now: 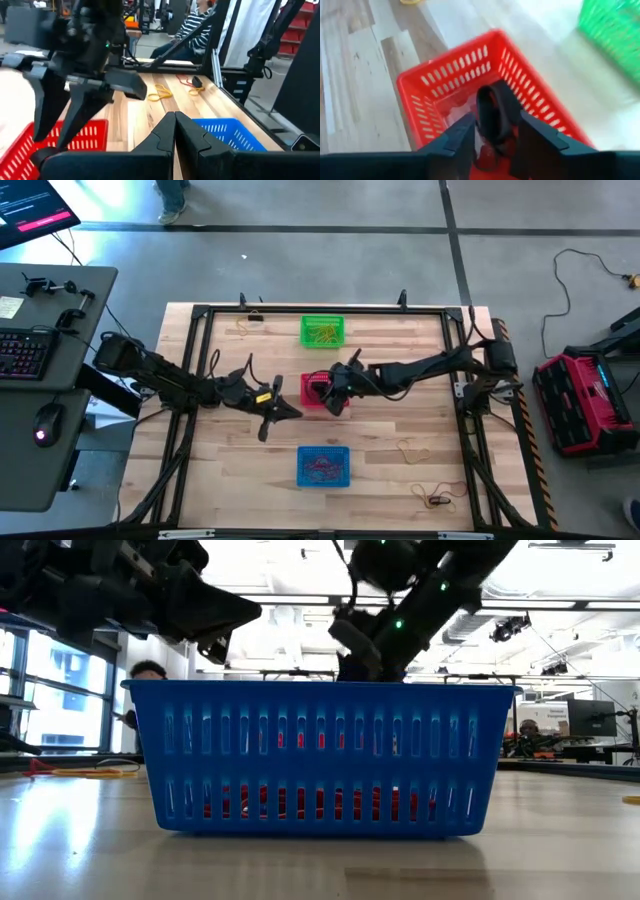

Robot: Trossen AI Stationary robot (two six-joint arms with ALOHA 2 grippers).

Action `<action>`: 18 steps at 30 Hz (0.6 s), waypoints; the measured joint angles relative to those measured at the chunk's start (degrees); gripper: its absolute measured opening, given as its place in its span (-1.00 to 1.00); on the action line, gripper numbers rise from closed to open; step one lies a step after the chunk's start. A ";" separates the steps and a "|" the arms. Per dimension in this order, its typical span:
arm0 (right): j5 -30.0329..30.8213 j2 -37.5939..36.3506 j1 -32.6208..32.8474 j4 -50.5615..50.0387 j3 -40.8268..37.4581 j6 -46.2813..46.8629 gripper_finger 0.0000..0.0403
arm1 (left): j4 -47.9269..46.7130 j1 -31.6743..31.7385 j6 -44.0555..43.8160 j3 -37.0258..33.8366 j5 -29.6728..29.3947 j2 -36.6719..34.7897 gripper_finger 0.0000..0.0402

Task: Sort rubber bands into baskets
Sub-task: Put the black rubber band into the red bin, then put the yellow rubber band into the green bin

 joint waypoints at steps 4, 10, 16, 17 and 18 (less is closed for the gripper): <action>5.35 -2.01 1.35 -1.39 0.06 -2.88 -0.63 | -0.73 0.64 1.14 -0.03 0.34 -1.28 -1.00; 9.51 -3.97 3.94 -1.49 0.06 -7.46 -0.95 | -6.14 2.88 1.40 0.01 0.29 -5.66 -1.00; 9.51 -4.03 4.96 1.10 -1.92 -9.35 -0.99 | -14.23 6.33 1.37 0.01 0.32 -10.71 -1.00; 9.51 -4.07 4.98 2.61 -2.52 -9.66 -1.00 | -15.64 7.01 1.33 0.01 0.32 -11.35 -1.00; 9.46 -4.46 5.18 4.46 -3.37 -10.19 -1.00 | -17.07 7.73 1.13 0.01 0.32 -12.00 -1.00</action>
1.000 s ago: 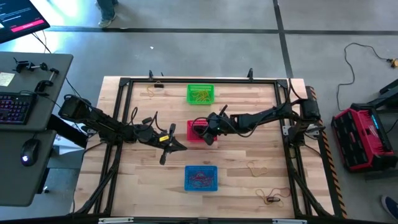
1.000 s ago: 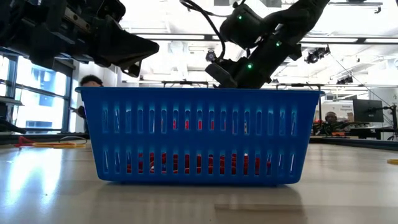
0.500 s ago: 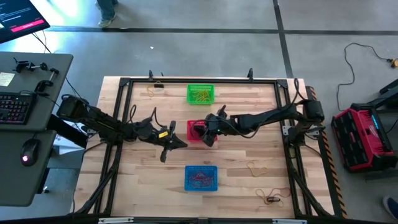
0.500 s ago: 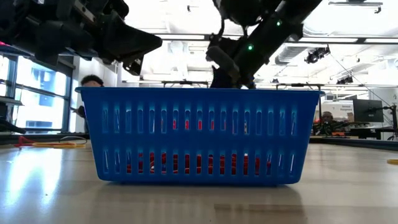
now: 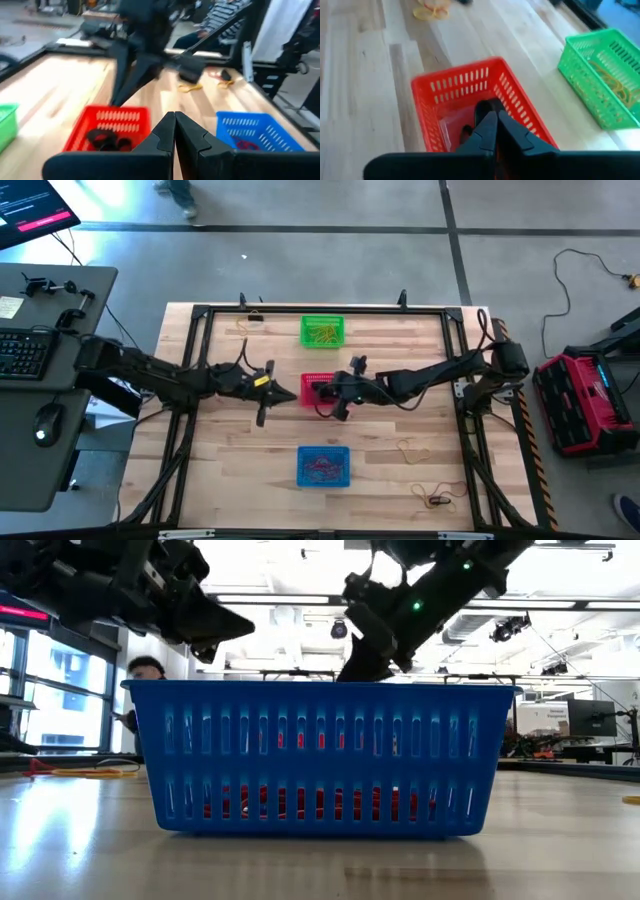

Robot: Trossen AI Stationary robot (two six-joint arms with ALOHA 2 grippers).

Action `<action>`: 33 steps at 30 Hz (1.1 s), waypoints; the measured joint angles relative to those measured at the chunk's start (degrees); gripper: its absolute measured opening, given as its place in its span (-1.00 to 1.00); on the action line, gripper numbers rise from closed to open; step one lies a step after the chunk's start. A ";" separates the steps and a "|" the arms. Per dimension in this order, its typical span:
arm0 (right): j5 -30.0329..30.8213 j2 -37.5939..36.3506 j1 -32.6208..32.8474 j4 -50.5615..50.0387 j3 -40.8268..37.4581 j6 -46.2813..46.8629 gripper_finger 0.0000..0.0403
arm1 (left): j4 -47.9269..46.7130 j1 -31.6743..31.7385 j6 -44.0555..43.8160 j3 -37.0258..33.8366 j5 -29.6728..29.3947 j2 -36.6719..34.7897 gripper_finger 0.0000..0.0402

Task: Sort rubber bands into baskets
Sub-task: Put the yellow rubber band into the green bin

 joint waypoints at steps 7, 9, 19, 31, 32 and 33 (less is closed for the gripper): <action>-1.52 -5.41 1.07 10.34 -8.37 -1.08 -1.00 | -5.88 5.47 -1.44 0.00 5.82 -3.73 -1.00; -1.50 -7.71 1.32 12.99 -11.64 -0.12 -1.00 | -6.43 7.22 -2.04 0.00 6.72 -4.46 -1.00; 0.80 -19.09 6.47 23.19 -24.98 -0.07 -1.00 | -22.20 15.35 0.24 4.88 9.38 -5.61 -1.00; 6.77 -22.81 11.19 22.85 -28.17 -0.09 -1.00 | -51.43 23.83 0.47 14.73 -7.28 -5.60 -1.00; 6.89 -22.81 11.20 22.85 -28.17 -0.11 -1.00 | -53.03 24.52 -0.37 14.80 -9.44 -5.60 -1.00; 6.93 -22.81 11.20 22.85 -28.17 -0.13 -1.00 | -54.53 25.15 -0.64 14.80 -11.74 -5.60 -1.00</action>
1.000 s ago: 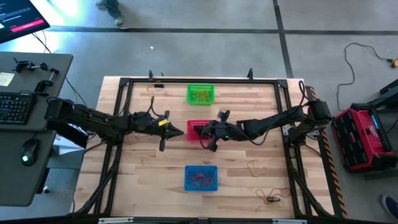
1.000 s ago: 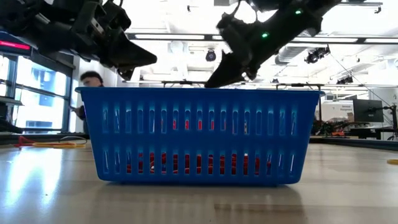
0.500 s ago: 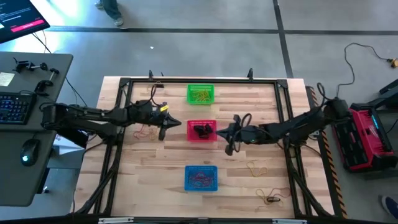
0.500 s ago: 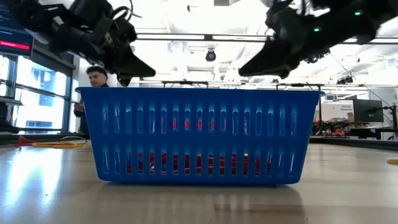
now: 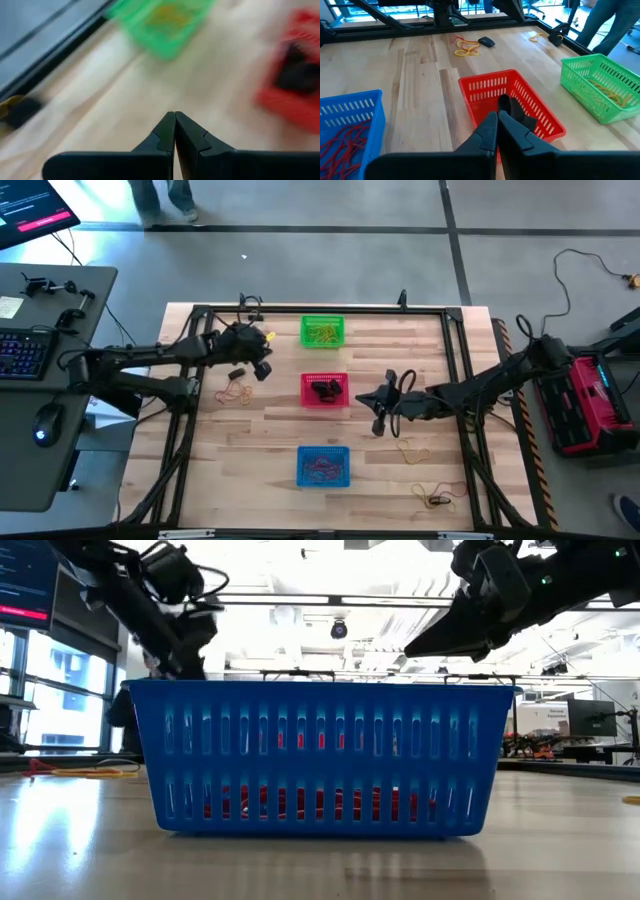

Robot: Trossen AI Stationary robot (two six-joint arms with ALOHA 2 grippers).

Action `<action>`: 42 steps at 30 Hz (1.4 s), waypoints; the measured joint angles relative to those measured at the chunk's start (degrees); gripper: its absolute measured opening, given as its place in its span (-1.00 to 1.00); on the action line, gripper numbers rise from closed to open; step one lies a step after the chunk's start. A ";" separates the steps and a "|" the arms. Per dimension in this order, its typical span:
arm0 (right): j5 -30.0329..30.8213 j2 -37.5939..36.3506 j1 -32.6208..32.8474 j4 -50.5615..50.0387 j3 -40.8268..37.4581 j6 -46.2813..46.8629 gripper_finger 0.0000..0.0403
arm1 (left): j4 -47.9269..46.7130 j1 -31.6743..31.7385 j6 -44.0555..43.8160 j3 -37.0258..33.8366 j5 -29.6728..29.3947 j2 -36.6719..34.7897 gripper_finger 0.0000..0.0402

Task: Sort rubber bands into baskets
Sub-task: Put the yellow rubber band into the green bin

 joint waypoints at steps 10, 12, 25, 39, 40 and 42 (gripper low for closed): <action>0.03 0.00 -0.17 -0.04 0.00 -0.04 -1.00 | -9.11 9.87 -6.17 0.01 -8.48 0.46 -1.00; 0.04 0.00 -0.17 -0.04 0.00 -0.04 -1.00 | -9.54 13.04 -6.67 0.00 -6.83 1.13 -1.00; -0.06 0.02 -0.17 -0.07 0.00 -0.04 -1.00 | -4.43 21.68 -6.99 0.02 -5.59 10.99 -0.62; -0.23 0.04 -0.17 -0.19 0.00 -0.07 -1.00 | 2.30 25.13 -2.02 0.04 -6.01 19.76 -0.47; -0.23 0.04 -0.17 -0.24 0.00 -0.07 -1.00 | 2.33 25.55 -1.49 0.04 -6.04 20.02 -0.47; -0.23 0.04 -0.17 -0.25 0.00 -0.07 -1.00 | 3.09 25.95 -0.98 0.04 -6.08 20.35 -0.47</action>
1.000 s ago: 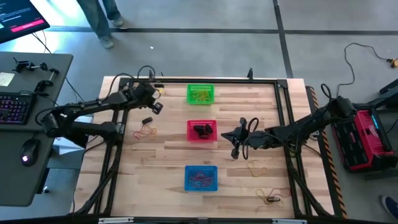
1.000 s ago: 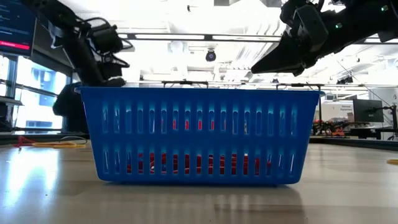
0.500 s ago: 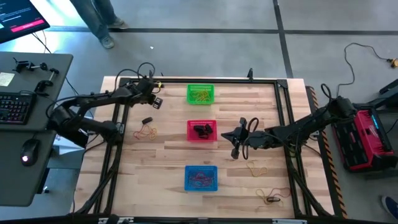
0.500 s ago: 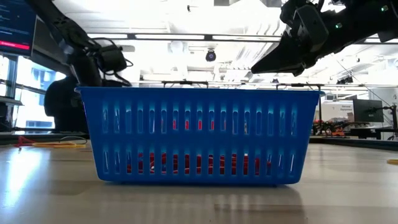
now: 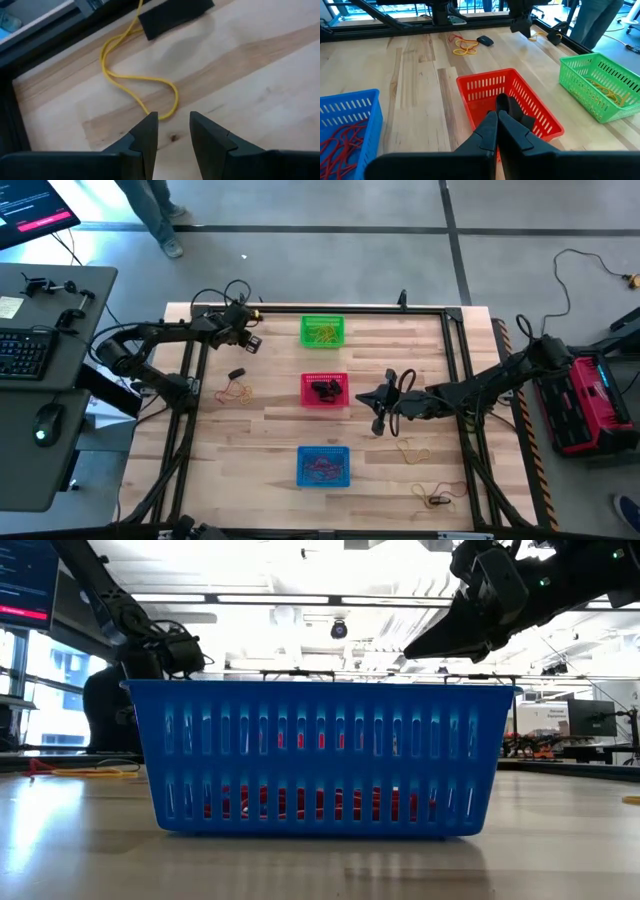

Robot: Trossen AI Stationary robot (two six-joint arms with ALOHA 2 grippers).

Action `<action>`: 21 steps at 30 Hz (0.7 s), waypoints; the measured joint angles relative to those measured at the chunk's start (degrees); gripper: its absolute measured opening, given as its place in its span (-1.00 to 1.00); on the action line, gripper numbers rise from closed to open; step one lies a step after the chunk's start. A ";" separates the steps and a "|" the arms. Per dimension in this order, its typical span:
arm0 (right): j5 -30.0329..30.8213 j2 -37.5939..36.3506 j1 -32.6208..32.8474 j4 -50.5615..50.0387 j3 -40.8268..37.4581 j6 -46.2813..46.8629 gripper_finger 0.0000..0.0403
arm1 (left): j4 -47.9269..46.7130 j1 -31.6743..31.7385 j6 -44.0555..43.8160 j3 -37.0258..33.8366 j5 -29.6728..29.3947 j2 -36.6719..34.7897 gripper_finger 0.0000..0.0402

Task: Sort rubber bands into baskets
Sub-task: Put the yellow rubber band into the green bin

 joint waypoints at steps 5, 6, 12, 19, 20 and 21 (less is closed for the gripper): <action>0.00 0.00 0.00 -0.21 0.00 0.00 -1.00 | 0.94 0.65 1.21 0.00 1.81 -0.07 -0.49; -0.02 0.00 0.00 -0.25 0.00 0.00 -1.00 | 0.98 0.85 1.36 0.00 2.14 -0.07 -0.50; -1.22 0.00 0.00 -0.27 0.01 -0.02 -1.00 | 1.03 1.24 2.12 0.00 3.16 -0.07 -0.58; -1.27 0.00 0.00 -0.28 0.02 -0.03 -1.00 | -1.24 2.05 1.89 3.39 6.74 1.43 -0.61; -1.27 0.00 0.00 -0.28 0.02 -0.03 -1.00 | -2.21 2.05 1.90 4.37 6.85 2.07 -0.61; -1.28 0.00 0.00 -0.28 0.02 -0.02 -1.00 | -3.17 2.05 1.94 5.35 6.92 2.82 -0.60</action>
